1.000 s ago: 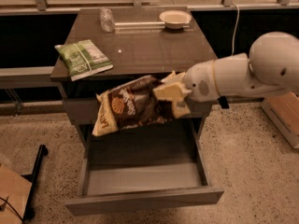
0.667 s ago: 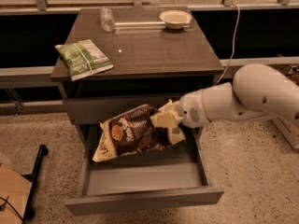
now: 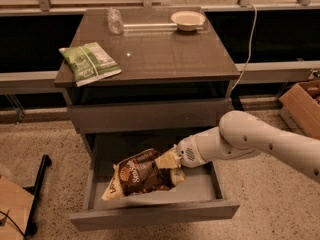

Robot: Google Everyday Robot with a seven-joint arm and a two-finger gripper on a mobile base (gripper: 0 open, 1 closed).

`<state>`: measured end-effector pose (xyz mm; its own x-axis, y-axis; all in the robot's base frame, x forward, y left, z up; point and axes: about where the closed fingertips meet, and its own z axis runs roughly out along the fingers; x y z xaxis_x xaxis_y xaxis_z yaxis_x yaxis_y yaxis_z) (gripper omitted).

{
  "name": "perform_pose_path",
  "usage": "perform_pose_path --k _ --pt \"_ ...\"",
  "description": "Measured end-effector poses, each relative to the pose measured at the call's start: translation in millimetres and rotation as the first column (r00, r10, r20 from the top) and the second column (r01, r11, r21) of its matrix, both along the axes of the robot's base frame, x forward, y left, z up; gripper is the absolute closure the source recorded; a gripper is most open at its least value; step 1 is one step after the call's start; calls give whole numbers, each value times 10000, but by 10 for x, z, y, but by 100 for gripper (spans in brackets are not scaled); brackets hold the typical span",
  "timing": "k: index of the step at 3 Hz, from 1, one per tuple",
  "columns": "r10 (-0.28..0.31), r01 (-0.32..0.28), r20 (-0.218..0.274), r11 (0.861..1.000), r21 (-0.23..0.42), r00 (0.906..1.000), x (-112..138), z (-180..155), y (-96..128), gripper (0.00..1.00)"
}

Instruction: Place brown chip bag into middle drawer

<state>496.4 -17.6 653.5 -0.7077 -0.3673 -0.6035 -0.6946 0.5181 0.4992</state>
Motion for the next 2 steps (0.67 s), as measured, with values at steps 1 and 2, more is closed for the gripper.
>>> perform_pose_path --k 1,2 --pt "-76 76 -31 9999 88 10000 41 -75 41 100" --pt "-379 384 -143 9986 376 9992 124 -317 31 100"
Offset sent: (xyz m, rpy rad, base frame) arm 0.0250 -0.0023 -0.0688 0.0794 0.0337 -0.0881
